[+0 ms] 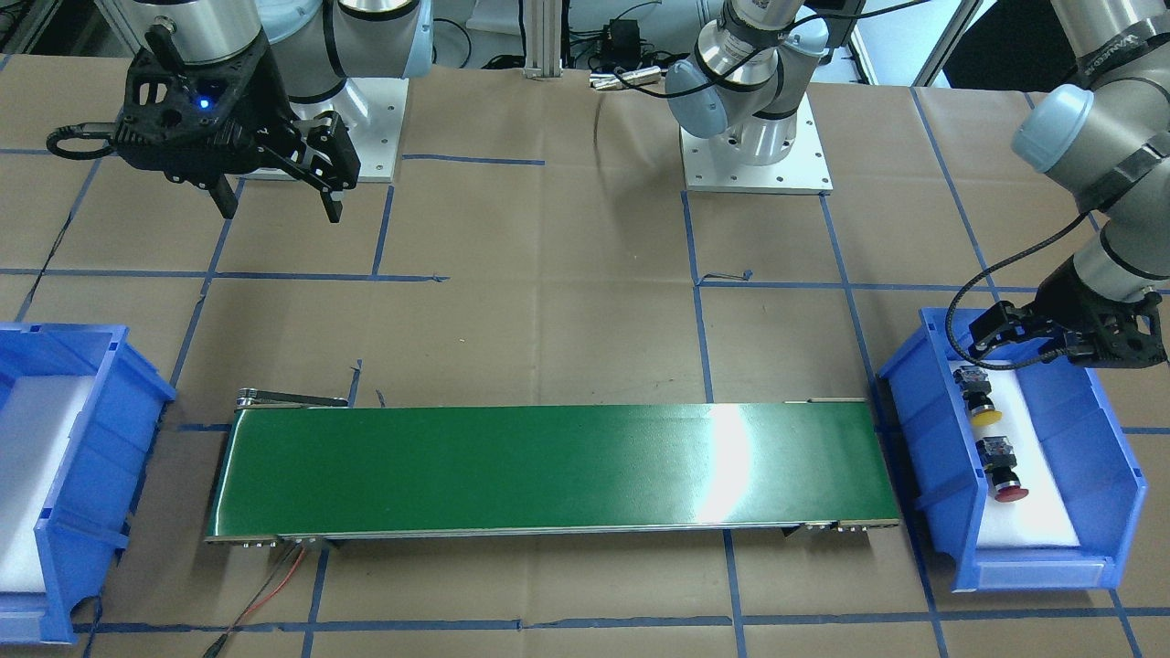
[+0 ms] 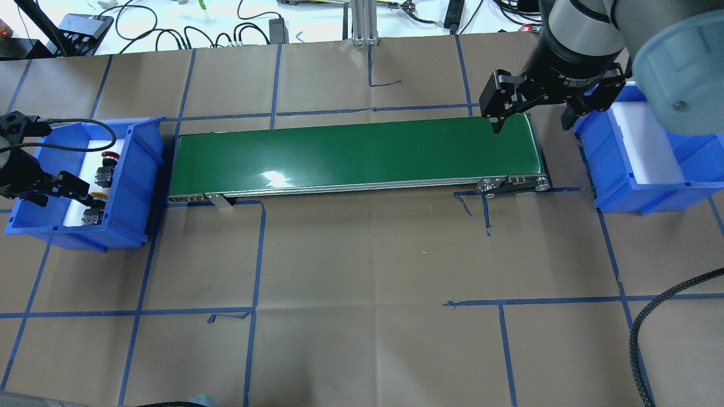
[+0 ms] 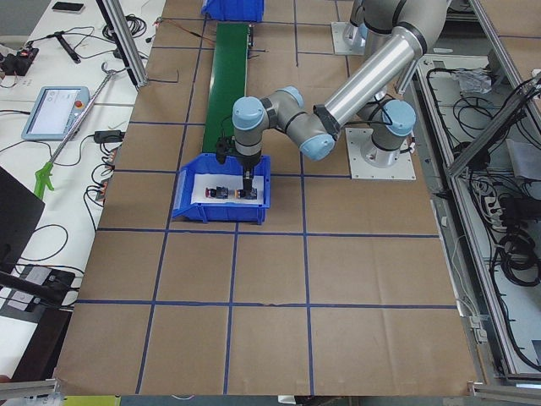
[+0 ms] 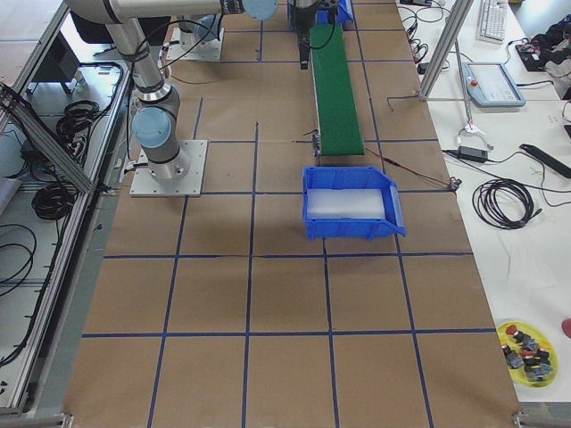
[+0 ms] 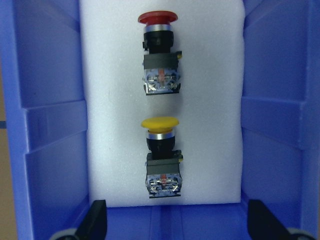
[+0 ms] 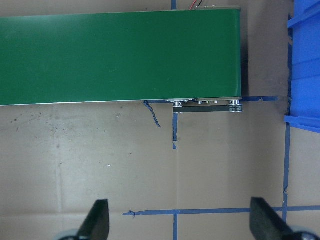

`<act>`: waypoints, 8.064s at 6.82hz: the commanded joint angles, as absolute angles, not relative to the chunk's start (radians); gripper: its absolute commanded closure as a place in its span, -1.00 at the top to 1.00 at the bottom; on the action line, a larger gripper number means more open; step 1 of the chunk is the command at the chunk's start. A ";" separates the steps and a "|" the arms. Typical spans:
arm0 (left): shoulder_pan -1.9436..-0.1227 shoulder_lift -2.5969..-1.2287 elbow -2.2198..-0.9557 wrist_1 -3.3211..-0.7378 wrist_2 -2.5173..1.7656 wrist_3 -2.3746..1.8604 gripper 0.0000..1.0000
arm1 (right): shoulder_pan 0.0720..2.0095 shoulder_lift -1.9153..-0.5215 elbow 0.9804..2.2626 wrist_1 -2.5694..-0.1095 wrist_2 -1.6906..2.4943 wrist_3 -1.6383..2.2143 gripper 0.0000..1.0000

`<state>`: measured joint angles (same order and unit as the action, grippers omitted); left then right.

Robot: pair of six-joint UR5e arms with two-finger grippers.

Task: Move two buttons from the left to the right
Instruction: 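Move the left gripper down into the bin onto the yellow button, then grasp the yellow push-button with the left gripper and lift it, then carry the yellow button to the conveyor and release it there, then return the left gripper to the bin over the red button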

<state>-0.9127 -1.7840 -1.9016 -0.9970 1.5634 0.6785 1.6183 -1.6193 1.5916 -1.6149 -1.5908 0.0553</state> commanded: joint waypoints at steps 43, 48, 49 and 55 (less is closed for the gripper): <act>-1.443 -1.942 -1.669 -1.069 1.641 0.123 1.00 | 1.617 -1.618 1.598 -1.623 -1.592 0.054 1.00; -1.444 -1.668 -1.667 -1.311 1.601 0.130 1.00 | 1.617 -1.618 1.598 -1.623 -1.592 0.055 1.00; -1.430 -1.663 -1.669 -1.312 1.598 0.138 1.00 | 1.617 -1.618 1.598 -1.621 -1.592 0.055 1.00; -1.103 -1.712 -1.657 -1.283 1.597 0.550 0.99 | 1.617 -1.618 1.598 -1.621 -1.592 0.055 1.00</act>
